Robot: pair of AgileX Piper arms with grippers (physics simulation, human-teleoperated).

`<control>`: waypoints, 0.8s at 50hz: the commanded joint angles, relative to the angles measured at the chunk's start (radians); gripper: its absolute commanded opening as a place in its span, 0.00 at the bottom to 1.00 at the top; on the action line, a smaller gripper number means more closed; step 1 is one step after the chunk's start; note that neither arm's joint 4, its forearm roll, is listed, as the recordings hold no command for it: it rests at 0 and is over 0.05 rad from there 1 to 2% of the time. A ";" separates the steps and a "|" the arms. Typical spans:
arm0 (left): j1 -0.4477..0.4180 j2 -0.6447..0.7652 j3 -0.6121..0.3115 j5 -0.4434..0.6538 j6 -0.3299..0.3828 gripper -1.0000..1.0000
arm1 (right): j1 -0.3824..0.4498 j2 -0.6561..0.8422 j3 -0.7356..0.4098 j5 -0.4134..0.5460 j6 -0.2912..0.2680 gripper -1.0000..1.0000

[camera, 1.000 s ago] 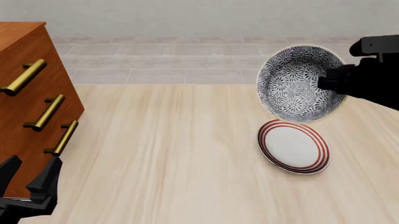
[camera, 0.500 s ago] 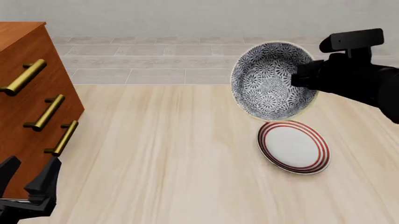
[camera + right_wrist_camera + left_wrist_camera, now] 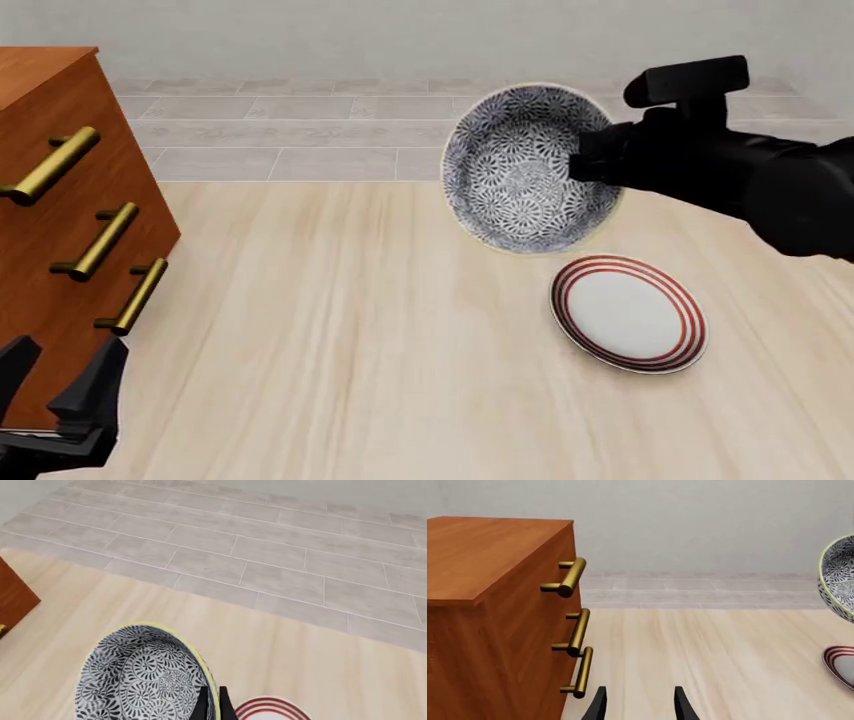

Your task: Put the bowl on top of the cabinet.

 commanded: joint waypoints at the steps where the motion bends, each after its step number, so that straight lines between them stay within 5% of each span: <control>1: 0.001 -0.010 0.000 0.002 -0.005 1.00 | 0.069 0.033 -0.010 -0.043 0.035 0.00; 40: -0.007 -0.068 0.000 0.036 -0.017 1.00 | 0.239 0.185 -0.145 -0.057 0.012 0.00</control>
